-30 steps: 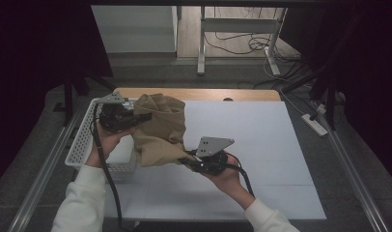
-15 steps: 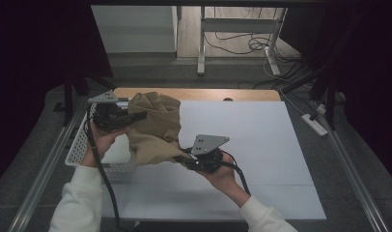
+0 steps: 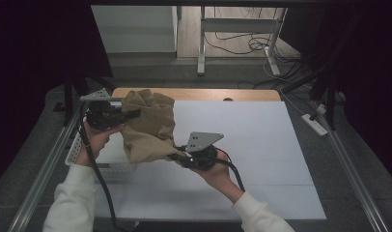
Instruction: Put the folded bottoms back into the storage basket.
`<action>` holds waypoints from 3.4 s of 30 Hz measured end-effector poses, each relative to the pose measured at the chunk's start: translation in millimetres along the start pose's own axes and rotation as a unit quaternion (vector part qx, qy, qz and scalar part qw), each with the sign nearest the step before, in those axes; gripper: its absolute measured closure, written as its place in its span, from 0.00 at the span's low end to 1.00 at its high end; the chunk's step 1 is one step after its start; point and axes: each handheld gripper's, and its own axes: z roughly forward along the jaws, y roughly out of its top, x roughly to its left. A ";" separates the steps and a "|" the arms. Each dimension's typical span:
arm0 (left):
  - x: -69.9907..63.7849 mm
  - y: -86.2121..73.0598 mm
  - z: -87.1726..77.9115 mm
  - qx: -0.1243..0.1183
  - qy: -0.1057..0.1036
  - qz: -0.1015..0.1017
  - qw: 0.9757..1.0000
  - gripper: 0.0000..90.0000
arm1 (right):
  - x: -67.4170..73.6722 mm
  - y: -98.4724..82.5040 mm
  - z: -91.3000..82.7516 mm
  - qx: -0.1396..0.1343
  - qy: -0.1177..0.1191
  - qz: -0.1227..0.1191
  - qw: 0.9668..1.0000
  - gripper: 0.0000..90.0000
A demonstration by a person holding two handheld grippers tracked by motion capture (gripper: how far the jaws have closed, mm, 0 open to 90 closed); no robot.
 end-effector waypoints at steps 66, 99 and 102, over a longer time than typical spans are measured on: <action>89.8 -18.0 -56.8 0.028 0.068 -0.040 0.996 0.84 | -8.9 55.4 121.3 0.017 0.022 0.027 0.999 0.87; 132.1 -49.2 -31.2 0.101 0.088 -0.083 0.988 0.84 | -14.5 48.2 178.9 0.059 0.042 0.042 0.996 0.86; 133.9 -52.4 -27.1 0.107 0.089 -0.085 0.987 0.84 | -15.4 45.5 181.8 0.061 0.044 0.046 0.996 0.86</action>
